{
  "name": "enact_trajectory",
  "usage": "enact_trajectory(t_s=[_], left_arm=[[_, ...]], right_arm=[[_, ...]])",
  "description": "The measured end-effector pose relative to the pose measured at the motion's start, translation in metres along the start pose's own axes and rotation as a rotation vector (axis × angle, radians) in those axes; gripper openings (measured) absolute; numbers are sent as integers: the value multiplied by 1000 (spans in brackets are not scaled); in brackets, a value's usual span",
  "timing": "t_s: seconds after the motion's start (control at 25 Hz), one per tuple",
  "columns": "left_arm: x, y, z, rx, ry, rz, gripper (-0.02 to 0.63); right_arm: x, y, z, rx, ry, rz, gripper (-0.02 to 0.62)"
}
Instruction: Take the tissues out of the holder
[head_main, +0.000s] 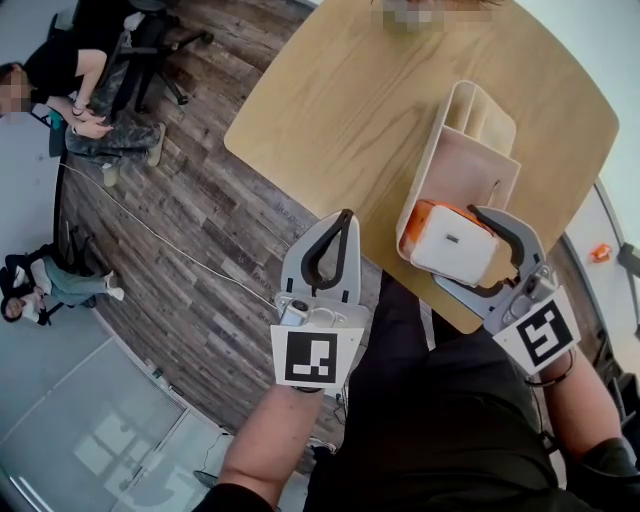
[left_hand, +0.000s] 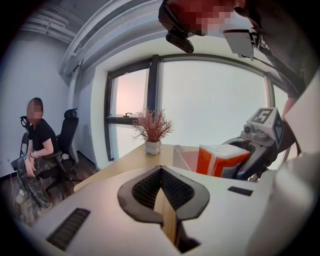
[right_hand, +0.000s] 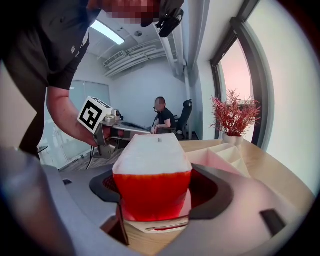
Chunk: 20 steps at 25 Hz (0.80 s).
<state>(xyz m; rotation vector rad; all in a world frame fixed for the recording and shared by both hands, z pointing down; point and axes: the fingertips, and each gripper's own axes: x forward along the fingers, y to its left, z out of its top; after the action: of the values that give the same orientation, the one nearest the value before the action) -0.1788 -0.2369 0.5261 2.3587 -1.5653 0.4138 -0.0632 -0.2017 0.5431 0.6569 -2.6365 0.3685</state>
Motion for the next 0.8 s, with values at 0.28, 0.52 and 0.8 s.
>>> enact_trajectory(t_s=[0.28,0.52,0.8], left_arm=[[-2,-1,6,-2,-7,9,5],[-6,-1,18,-4,-30,21,5],[-11,2,29,4,-42,34,5]], right_arm=[[-1,-1,1,-65,19,38,300],[-2,4,2,-108,39,57,282],[-6,-1,13,-124,34,55,279]])
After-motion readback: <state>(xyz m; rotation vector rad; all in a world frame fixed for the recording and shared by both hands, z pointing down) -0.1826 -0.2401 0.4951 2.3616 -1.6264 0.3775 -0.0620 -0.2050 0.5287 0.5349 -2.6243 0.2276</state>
